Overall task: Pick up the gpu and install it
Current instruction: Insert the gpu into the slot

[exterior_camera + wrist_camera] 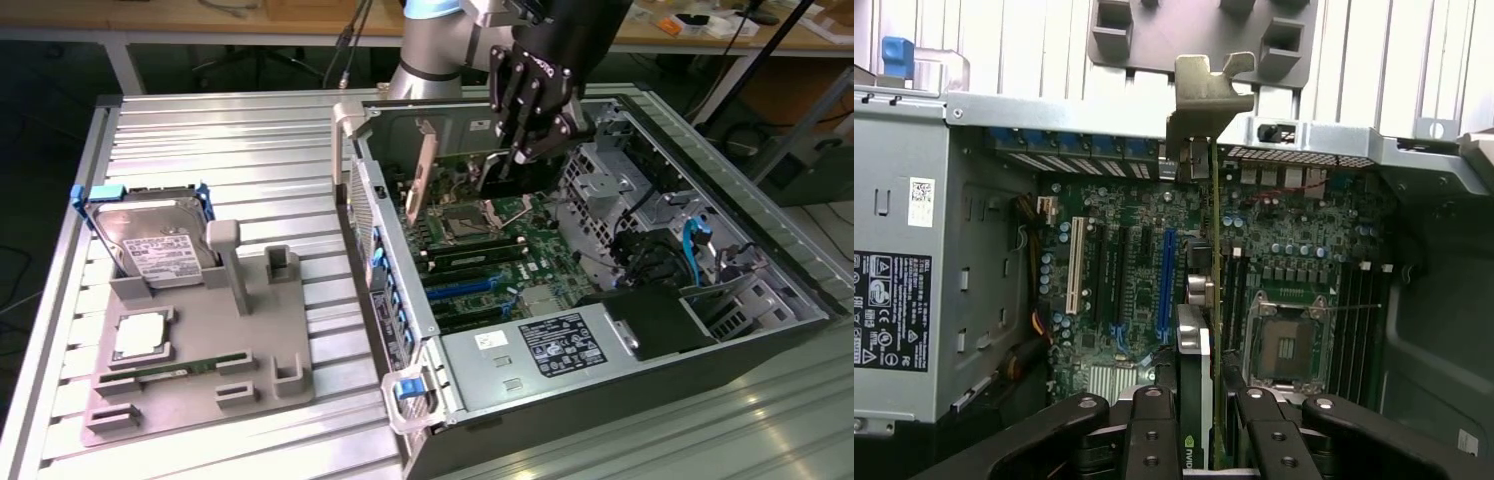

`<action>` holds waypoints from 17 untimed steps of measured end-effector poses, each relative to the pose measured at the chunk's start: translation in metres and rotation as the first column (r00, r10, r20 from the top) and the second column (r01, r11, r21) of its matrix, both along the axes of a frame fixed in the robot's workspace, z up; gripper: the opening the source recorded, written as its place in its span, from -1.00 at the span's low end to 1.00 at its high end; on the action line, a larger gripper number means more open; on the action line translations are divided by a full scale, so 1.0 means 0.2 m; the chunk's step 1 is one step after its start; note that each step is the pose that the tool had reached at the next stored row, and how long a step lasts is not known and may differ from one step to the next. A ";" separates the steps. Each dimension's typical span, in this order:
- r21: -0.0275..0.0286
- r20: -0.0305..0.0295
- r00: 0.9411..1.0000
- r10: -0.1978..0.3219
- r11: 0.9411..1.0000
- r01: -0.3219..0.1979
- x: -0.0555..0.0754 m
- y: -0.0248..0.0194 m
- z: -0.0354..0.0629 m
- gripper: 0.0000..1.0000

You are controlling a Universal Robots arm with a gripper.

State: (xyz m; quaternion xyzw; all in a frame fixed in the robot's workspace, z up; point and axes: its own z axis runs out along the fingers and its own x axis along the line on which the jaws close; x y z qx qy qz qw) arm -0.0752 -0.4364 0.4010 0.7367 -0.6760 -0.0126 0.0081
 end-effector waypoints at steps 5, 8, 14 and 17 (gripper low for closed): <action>-0.001 0.000 1.000 0.000 1.000 0.000 0.00 0.000 -0.005 -0.46; -0.001 0.000 1.000 0.000 1.000 0.000 0.00 0.000 -0.006 -0.46; -0.001 0.000 1.000 0.000 1.000 0.000 0.00 0.000 -0.012 -0.46; -0.001 0.000 1.000 0.000 1.000 0.000 0.00 0.000 -0.022 -0.46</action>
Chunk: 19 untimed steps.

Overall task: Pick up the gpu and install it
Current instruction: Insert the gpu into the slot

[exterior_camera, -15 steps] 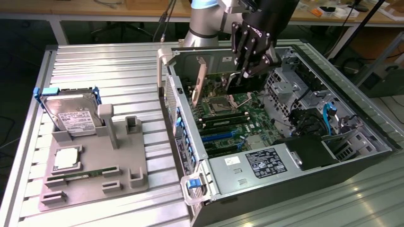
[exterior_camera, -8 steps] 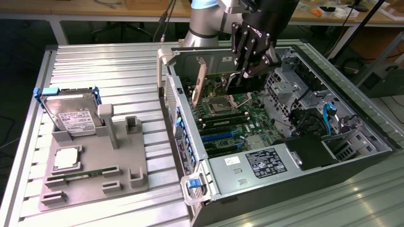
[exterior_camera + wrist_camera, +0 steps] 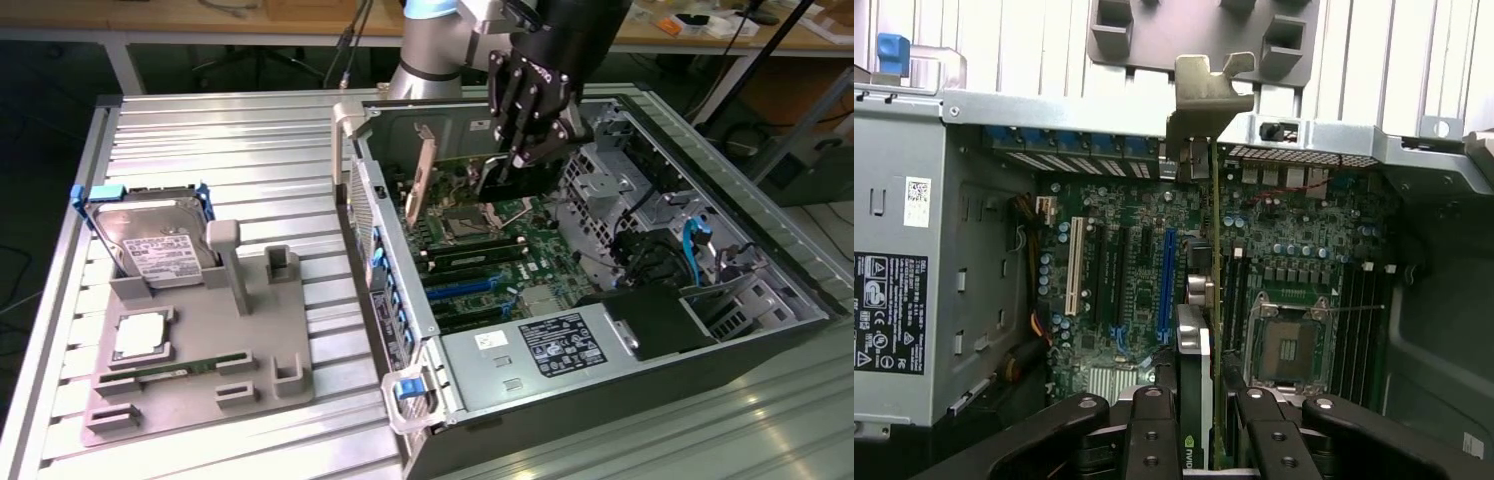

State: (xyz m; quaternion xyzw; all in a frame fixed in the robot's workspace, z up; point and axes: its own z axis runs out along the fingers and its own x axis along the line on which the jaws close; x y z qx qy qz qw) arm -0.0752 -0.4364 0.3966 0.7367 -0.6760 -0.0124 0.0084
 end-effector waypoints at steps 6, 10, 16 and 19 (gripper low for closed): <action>-0.001 0.000 1.000 0.000 1.000 0.000 0.00 0.000 -0.034 -0.46; -0.001 0.000 1.000 0.000 1.000 0.000 0.00 0.000 -0.068 -0.46; -0.002 0.000 1.000 -0.001 1.000 0.001 0.00 -0.001 -0.131 -0.46; -0.002 0.000 0.999 -0.032 0.999 0.032 0.00 -0.001 -0.163 -0.46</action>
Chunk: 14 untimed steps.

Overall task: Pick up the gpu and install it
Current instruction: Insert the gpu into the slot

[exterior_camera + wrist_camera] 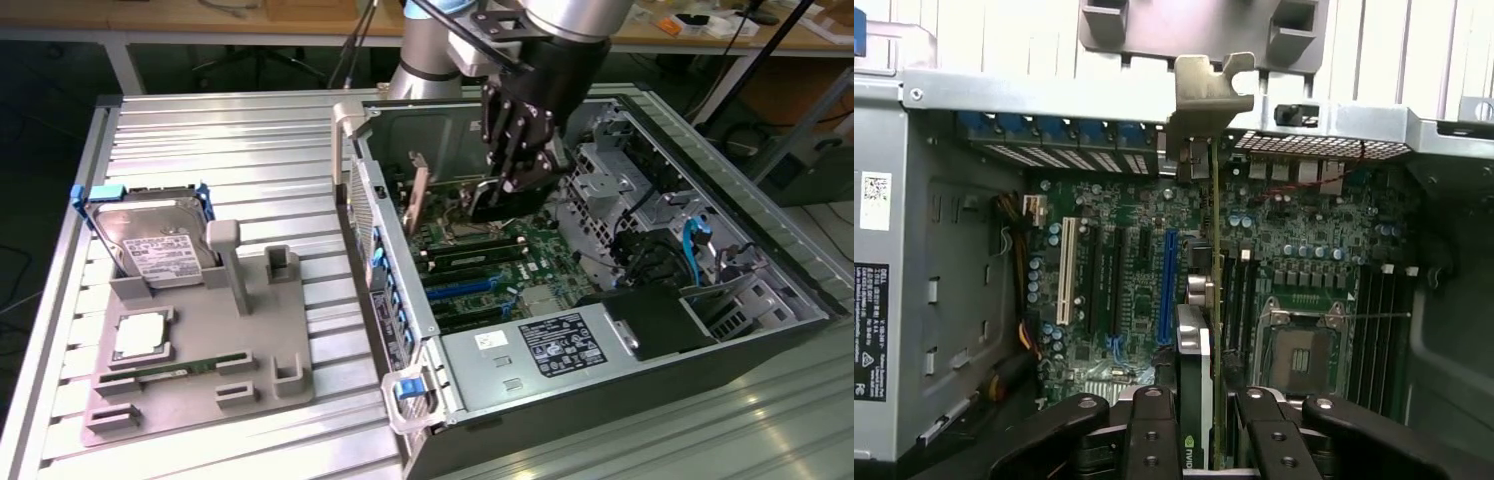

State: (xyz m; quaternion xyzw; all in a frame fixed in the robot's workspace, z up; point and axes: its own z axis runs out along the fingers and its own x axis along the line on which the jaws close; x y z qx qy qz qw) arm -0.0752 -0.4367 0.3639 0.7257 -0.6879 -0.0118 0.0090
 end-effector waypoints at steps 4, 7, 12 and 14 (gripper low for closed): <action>0.000 0.000 0.999 -0.053 0.999 0.053 0.00 0.000 -0.038 -0.46; 0.000 0.000 0.997 -0.080 0.997 0.080 0.00 0.000 -0.065 -0.46; -0.002 0.000 0.995 -0.096 0.995 0.096 0.03 -0.002 -0.107 -0.46; -0.002 0.000 0.995 -0.098 0.995 0.098 0.03 -0.005 -0.116 -0.46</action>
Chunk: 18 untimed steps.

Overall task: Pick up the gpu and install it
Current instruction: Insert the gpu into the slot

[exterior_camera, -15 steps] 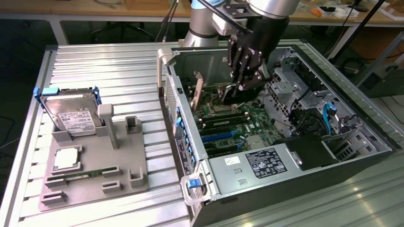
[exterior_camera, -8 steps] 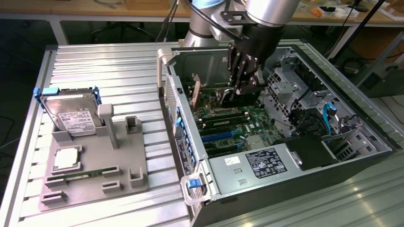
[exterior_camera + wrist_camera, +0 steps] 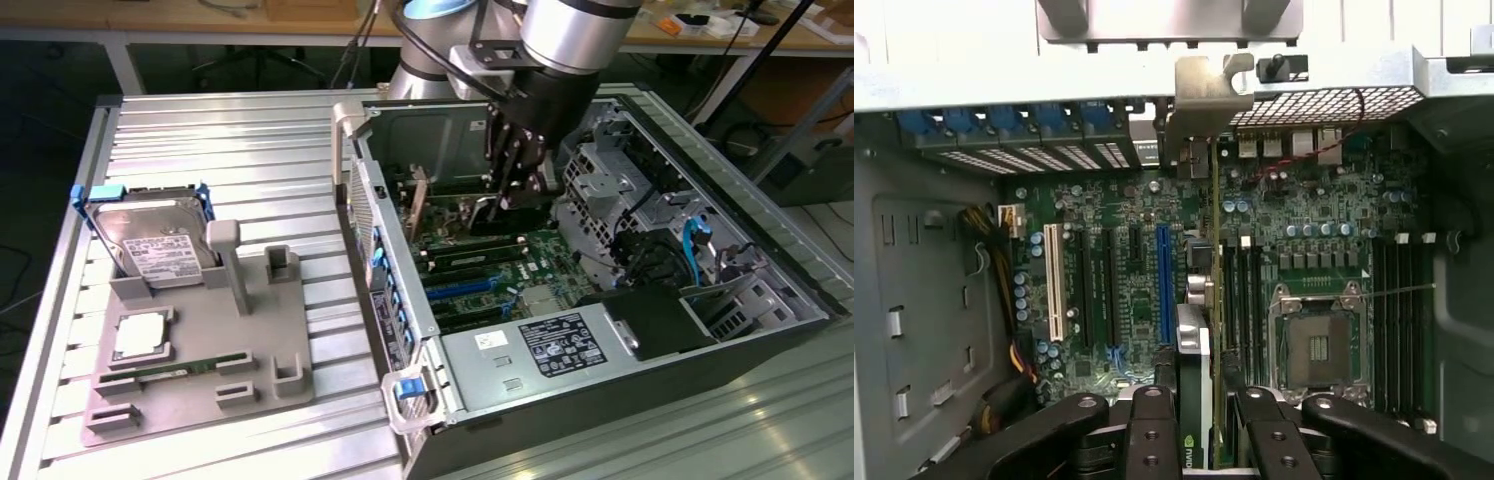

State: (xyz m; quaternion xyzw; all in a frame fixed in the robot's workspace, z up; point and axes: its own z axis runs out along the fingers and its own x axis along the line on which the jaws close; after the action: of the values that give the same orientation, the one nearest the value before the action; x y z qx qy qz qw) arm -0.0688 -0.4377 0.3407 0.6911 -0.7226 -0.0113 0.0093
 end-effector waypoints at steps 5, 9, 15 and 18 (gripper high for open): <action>0.000 0.000 1.000 -0.002 1.000 0.002 0.01 -0.032 -0.025 -0.46; -0.001 0.005 1.000 -0.003 1.000 0.003 0.01 -0.044 -0.059 -0.46; -0.001 0.013 1.000 -0.003 1.000 0.003 0.01 -0.060 -0.098 -0.46; 0.000 0.015 1.000 -0.003 1.000 0.003 0.01 -0.080 -0.121 -0.46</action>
State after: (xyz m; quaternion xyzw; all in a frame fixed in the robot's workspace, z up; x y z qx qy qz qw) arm -0.0659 -0.4536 0.3166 0.6902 -0.7236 -0.0058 0.0038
